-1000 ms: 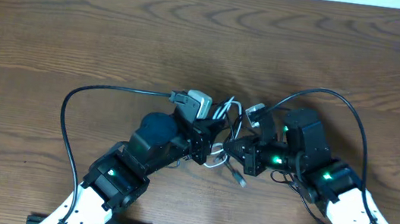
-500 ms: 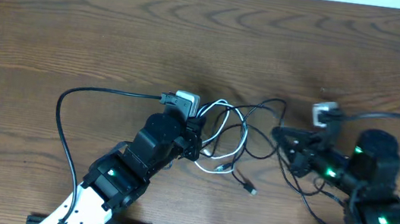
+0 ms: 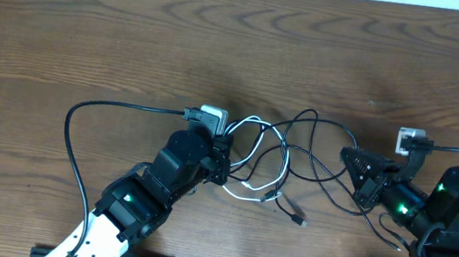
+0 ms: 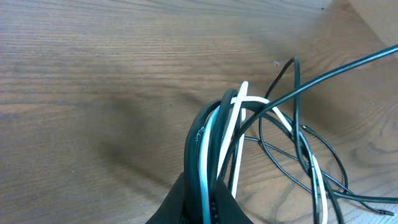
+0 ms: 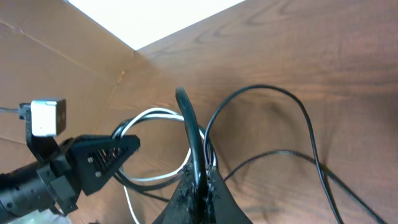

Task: Untangle cables

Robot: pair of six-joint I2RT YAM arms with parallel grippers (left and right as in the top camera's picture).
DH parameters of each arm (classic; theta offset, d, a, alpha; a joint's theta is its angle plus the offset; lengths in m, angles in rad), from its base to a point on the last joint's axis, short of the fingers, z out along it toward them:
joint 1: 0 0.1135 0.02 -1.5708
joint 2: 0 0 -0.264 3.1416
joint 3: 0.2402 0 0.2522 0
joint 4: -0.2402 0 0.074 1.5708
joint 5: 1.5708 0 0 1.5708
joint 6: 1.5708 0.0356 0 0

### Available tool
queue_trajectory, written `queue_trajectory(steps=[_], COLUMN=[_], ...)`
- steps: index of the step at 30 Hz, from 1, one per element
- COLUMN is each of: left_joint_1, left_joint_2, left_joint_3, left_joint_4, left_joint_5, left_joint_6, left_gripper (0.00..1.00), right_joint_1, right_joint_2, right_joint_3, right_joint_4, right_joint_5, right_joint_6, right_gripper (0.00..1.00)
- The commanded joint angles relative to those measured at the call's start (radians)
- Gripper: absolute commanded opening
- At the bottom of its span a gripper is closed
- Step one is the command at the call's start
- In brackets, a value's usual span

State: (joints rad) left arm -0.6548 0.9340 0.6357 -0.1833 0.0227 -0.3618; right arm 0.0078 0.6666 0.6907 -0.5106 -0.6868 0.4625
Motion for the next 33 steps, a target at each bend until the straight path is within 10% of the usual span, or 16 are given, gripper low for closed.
queue_trajectory(steps=[1, 33], left_joint_1=[0.004, 0.003], left_joint_2=[-0.007, -0.007], left_joint_3=[0.011, 0.011], left_joint_4=[-0.002, 0.077], left_joint_5=[-0.02, 0.048], left_joint_6=[0.013, 0.008], left_gripper=[0.08, 0.08], right_joint_1=[-0.009, 0.032], right_joint_2=[-0.006, 0.008], right_joint_3=[0.007, -0.074], right_joint_4=[-0.044, -0.32], right_joint_5=[-0.008, -0.156], right_joint_6=[-0.031, -0.45], right_gripper=[0.01, 0.01])
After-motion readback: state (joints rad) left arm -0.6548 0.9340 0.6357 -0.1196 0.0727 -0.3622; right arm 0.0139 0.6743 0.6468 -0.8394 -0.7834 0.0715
